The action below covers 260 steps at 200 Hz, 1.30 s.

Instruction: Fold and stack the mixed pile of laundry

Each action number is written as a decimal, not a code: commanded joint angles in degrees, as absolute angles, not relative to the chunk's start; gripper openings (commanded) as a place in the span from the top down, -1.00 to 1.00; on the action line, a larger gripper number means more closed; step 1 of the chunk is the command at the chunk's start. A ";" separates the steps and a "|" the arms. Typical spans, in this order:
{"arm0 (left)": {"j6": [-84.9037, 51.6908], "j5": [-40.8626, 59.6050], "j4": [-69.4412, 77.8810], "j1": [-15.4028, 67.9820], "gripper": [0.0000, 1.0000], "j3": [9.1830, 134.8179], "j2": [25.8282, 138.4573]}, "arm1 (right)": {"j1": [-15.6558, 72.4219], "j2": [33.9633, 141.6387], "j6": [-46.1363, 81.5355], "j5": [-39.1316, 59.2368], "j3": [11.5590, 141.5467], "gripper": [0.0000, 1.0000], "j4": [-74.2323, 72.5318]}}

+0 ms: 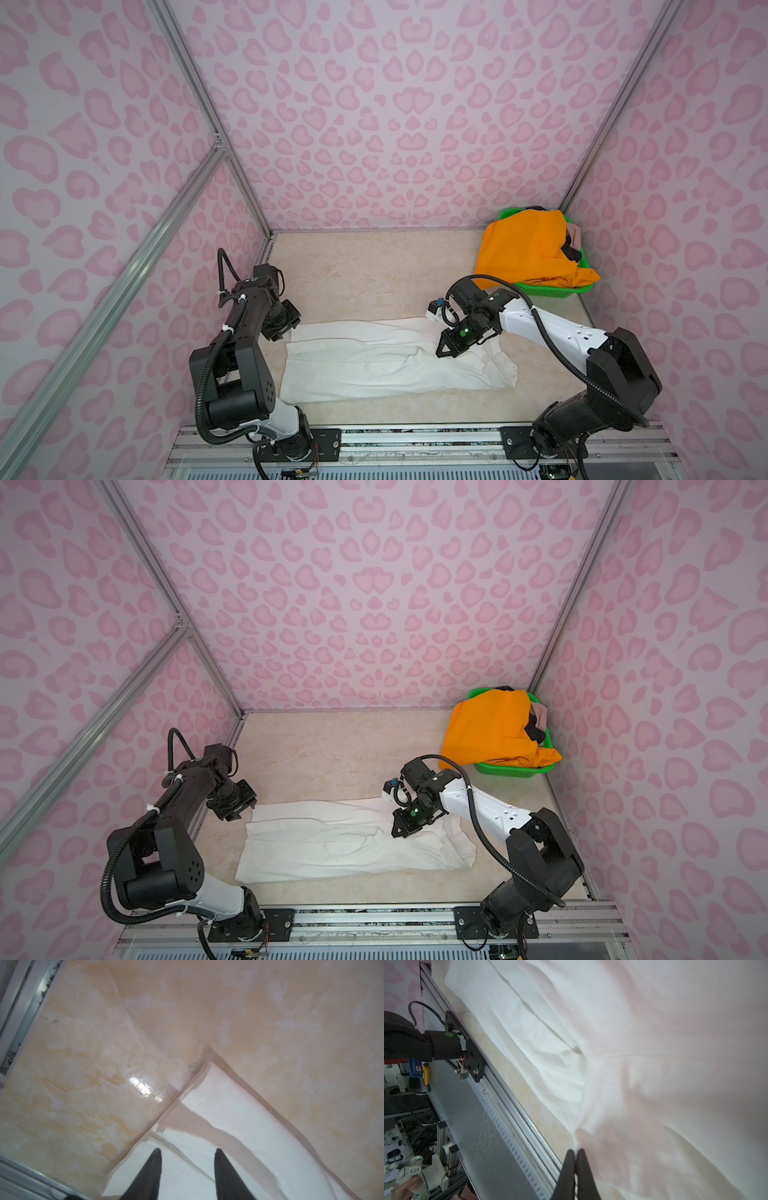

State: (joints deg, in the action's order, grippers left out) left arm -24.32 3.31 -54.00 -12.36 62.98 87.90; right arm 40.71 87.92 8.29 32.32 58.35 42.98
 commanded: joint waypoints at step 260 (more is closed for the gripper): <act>-30.89 0.26 -45.30 -12.24 0.01 53.40 86.81 | 20.51 112.63 17.36 14.92 70.61 0.17 34.99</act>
State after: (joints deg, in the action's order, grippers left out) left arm -30.98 4.25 -47.72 -12.29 51.79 87.53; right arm 21.12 110.34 17.32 20.47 70.19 35.73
